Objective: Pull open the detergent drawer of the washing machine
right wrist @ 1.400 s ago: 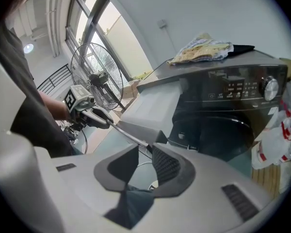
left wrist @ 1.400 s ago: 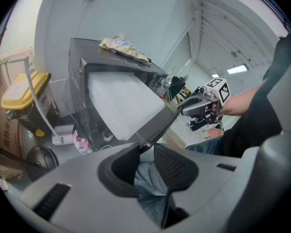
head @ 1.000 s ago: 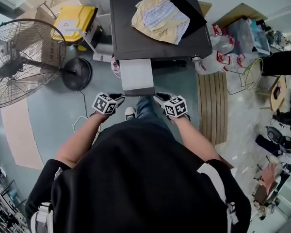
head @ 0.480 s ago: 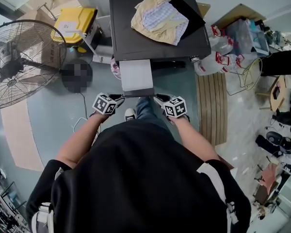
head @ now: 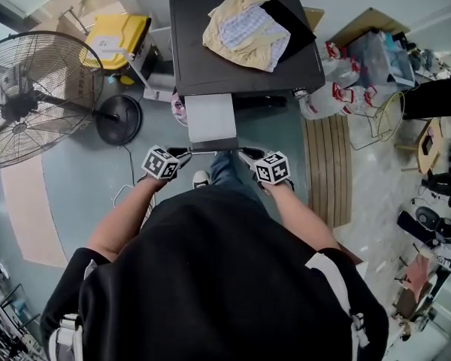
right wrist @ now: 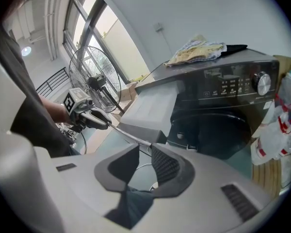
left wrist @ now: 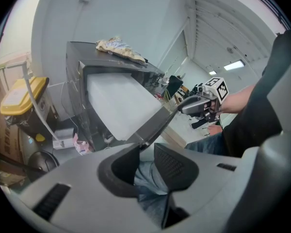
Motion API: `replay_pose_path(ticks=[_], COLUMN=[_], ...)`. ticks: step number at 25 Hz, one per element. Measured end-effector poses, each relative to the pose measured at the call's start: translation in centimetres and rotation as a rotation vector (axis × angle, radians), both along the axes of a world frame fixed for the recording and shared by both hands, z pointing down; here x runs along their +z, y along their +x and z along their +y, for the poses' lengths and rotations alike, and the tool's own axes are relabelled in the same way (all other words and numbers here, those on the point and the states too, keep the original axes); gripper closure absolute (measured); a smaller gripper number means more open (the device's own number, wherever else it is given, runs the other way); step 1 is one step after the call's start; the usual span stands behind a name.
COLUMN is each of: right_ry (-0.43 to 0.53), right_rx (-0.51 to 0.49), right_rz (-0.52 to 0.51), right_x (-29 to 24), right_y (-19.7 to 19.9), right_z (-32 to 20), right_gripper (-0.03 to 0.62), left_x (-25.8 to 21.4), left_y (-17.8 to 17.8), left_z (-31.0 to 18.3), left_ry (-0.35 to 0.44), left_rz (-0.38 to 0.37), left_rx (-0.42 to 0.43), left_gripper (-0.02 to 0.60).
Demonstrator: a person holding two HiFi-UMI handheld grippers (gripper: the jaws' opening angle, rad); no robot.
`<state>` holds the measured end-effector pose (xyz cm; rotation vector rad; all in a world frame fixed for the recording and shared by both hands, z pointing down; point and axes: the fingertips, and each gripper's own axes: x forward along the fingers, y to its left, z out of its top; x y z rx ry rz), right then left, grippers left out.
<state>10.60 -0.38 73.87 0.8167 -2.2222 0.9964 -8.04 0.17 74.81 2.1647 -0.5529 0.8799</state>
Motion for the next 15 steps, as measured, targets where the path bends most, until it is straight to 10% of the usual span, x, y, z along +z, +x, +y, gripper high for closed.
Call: replay_pose_path(ticks=[15], right_ry=[0.073], right_rx=[0.015], right_rz=[-0.024], right_x=[-3.3], right_y=[-0.1], right_z=[-2.0], right_gripper=[0.514], left_x=[-2.8], left_y=[-1.4], left_z=[-1.6], left_ry=[0.042], left_rz=[0.034], left_rx=[-0.074], left_gripper=[0.482])
